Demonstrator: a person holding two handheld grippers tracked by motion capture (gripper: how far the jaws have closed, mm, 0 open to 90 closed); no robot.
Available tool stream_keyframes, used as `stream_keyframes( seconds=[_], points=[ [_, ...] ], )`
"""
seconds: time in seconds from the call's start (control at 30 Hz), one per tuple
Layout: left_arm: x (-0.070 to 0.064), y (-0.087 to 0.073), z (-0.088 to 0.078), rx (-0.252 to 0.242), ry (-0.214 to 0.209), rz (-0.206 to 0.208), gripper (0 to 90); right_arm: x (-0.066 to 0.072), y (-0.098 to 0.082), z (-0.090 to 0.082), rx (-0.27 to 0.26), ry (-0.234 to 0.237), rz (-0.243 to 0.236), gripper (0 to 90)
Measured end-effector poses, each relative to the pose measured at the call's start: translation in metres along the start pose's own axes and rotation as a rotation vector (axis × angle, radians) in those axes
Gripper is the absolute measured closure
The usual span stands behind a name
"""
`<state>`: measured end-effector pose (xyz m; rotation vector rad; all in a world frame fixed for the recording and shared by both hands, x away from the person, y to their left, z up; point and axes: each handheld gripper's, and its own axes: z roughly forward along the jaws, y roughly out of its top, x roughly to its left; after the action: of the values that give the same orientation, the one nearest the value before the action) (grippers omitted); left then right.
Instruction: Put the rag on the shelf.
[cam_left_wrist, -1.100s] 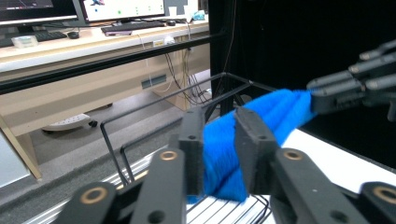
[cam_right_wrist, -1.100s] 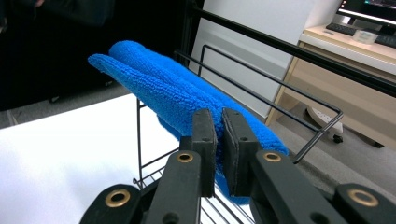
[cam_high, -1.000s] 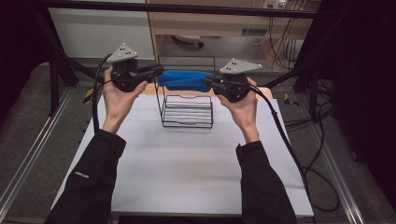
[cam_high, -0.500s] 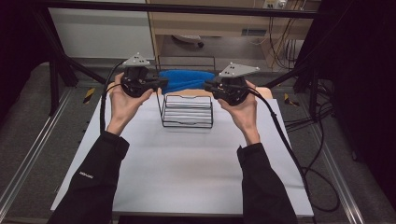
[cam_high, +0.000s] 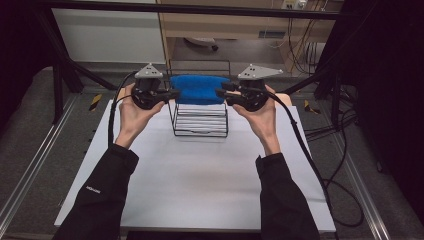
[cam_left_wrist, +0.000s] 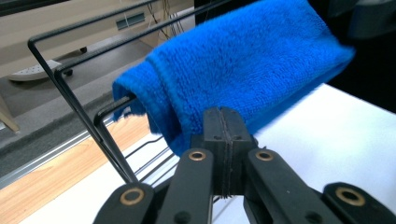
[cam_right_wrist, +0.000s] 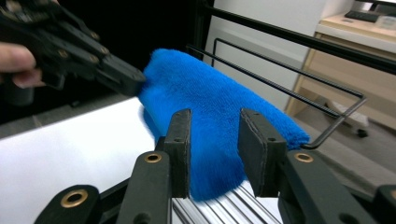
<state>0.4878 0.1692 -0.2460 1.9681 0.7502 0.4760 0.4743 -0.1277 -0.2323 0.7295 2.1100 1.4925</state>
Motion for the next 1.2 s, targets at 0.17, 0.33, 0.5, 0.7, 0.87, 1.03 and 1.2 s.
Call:
stream_keyframes(
  seconds=[0.17,0.33,0.5,0.7,0.87,1.03,1.2],
  points=[
    [0.0,-0.004,0.004,-0.007,0.002,0.003,89.9,0.001,-0.005,0.004,0.052,0.002,0.026,82.7],
    [0.0,-0.008,0.009,-0.008,0.004,0.003,89.9,-0.002,-0.019,0.011,0.095,-0.015,0.083,90.0],
    [0.001,-0.01,0.013,-0.017,0.013,0.0,89.9,-0.007,-0.033,0.019,0.109,-0.055,0.088,89.6],
    [0.002,-0.011,0.013,-0.031,0.006,-0.006,89.8,-0.008,-0.037,0.02,0.087,-0.059,0.075,86.4],
    [0.0,-0.013,0.005,-0.039,-0.005,-0.005,87.1,-0.005,-0.033,0.01,0.051,-0.05,0.072,79.8],
    [-0.002,-0.02,-0.006,-0.02,-0.007,0.0,74.7,-0.003,-0.03,-0.006,0.04,-0.065,0.073,65.8],
    [-0.002,-0.033,-0.015,0.007,0.0,0.0,56.4,-0.005,-0.03,-0.025,0.042,-0.078,0.095,47.7]
  ],
)
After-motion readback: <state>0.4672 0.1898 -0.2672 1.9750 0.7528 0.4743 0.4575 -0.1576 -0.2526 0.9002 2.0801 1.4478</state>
